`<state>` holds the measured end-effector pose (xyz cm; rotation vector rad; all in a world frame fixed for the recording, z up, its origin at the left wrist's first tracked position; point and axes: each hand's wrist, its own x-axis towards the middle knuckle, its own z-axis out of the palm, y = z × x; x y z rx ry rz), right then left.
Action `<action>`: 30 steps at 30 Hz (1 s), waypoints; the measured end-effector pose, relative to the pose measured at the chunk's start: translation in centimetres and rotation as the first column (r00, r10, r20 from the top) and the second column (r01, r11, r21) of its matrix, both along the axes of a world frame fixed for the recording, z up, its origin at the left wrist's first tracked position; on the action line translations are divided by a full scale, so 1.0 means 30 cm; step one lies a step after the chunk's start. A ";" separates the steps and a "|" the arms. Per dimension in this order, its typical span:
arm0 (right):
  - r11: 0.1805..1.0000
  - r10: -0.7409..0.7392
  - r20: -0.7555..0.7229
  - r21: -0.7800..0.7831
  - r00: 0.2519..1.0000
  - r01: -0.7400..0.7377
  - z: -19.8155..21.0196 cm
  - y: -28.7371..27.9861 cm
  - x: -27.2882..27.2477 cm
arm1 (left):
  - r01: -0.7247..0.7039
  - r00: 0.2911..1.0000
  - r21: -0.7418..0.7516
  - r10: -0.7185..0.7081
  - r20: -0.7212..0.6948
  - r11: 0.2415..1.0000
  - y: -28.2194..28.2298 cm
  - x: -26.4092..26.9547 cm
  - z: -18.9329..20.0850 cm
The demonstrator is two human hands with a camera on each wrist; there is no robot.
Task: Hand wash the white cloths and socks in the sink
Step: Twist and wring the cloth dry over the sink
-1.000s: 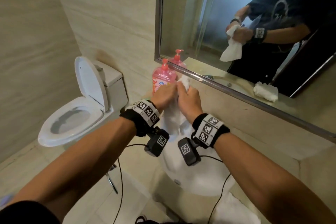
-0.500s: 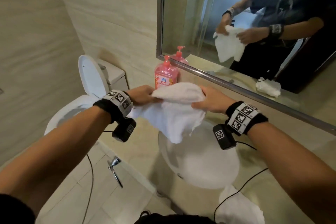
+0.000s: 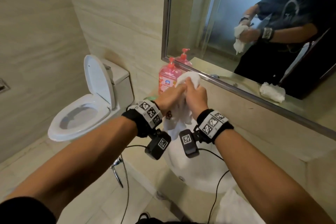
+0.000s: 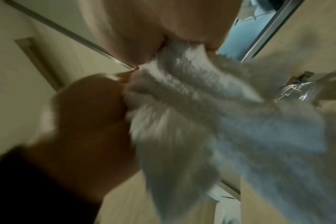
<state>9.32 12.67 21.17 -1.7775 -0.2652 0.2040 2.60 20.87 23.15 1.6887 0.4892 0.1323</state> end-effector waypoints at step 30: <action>0.981 0.192 0.030 0.003 0.981 -0.192 -0.081 -0.048 -0.094 | -0.086 0.996 -0.232 0.082 -0.028 0.969 0.035 -0.034 -0.012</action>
